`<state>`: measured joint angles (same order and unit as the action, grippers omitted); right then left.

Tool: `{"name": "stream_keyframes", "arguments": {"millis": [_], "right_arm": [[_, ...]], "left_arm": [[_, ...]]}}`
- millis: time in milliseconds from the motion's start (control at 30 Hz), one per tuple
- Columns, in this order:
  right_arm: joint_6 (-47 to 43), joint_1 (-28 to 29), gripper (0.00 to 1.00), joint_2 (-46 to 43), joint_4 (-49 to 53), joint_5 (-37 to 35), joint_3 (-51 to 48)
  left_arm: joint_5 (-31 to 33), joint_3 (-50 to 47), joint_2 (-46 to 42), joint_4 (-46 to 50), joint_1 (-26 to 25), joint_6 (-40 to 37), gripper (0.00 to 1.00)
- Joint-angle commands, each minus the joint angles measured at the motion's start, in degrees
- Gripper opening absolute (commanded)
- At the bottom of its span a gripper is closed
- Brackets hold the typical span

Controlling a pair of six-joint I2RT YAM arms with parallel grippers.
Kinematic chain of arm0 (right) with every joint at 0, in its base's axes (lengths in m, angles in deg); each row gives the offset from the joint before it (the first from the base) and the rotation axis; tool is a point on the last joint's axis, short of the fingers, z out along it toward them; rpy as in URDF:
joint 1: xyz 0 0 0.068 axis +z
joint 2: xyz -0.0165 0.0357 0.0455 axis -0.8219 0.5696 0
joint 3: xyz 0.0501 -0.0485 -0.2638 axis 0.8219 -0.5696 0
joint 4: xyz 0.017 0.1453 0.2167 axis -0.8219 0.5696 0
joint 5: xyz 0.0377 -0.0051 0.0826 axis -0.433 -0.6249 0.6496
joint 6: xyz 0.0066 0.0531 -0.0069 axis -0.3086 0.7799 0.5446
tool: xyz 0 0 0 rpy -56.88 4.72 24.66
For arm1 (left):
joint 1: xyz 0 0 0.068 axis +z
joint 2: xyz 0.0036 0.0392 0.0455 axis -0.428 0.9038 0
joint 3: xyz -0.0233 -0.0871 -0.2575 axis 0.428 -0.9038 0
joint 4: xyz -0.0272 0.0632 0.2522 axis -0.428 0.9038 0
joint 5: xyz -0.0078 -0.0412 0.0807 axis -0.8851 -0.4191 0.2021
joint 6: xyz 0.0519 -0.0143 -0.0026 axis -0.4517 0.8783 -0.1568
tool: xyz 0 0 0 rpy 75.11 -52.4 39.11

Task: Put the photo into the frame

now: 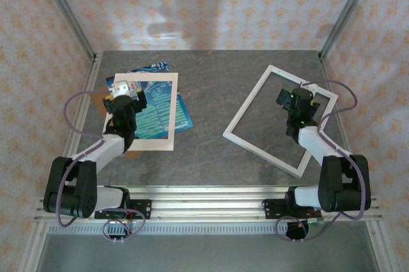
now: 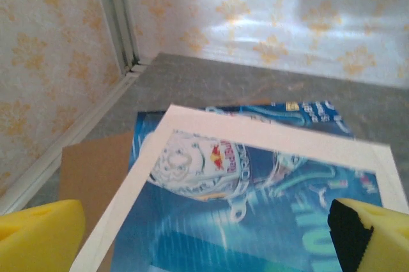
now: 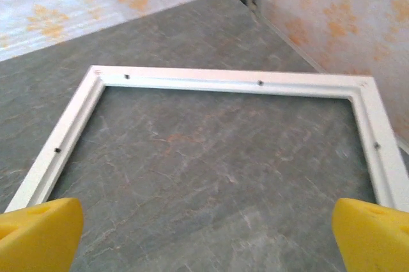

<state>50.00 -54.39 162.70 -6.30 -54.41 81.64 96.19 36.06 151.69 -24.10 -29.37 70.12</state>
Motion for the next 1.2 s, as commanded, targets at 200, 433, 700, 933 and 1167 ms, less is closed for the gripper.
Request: {"name": "stream_keyframes", "arguments": {"millis": [200, 433, 700, 933, 1167], "right_arm": [[9.6, -9.3, 1.00, -0.9, 32.7, -0.7, 6.2], [8.7, -19.7, 0.96, 2.2, 38.1, 8.8, 8.0], [5.6, -24.7, 0.87, 11.1, 35.6, 13.3, 9.8], [4.9, -24.7, 0.77, 15.4, 33.4, 19.4, 10.4], [5.1, -24.6, 0.60, 19.3, 33.9, 20.9, 11.4]], "left_arm": [[-1.8, 28.0, 13.7, 39.8, -6.6, 17.5, 1.00], [-9.2, 39.1, 22.7, 44.4, -15.8, 19.0, 1.00], [-15.2, 41.1, 25.1, 44.5, -20.1, 18.4, 1.00], [-15.7, 39.5, 24.0, 47.1, -20.1, 15.9, 1.00], [-12.2, 37.5, 24.0, 45.8, -20.0, 20.4, 1.00]]}}
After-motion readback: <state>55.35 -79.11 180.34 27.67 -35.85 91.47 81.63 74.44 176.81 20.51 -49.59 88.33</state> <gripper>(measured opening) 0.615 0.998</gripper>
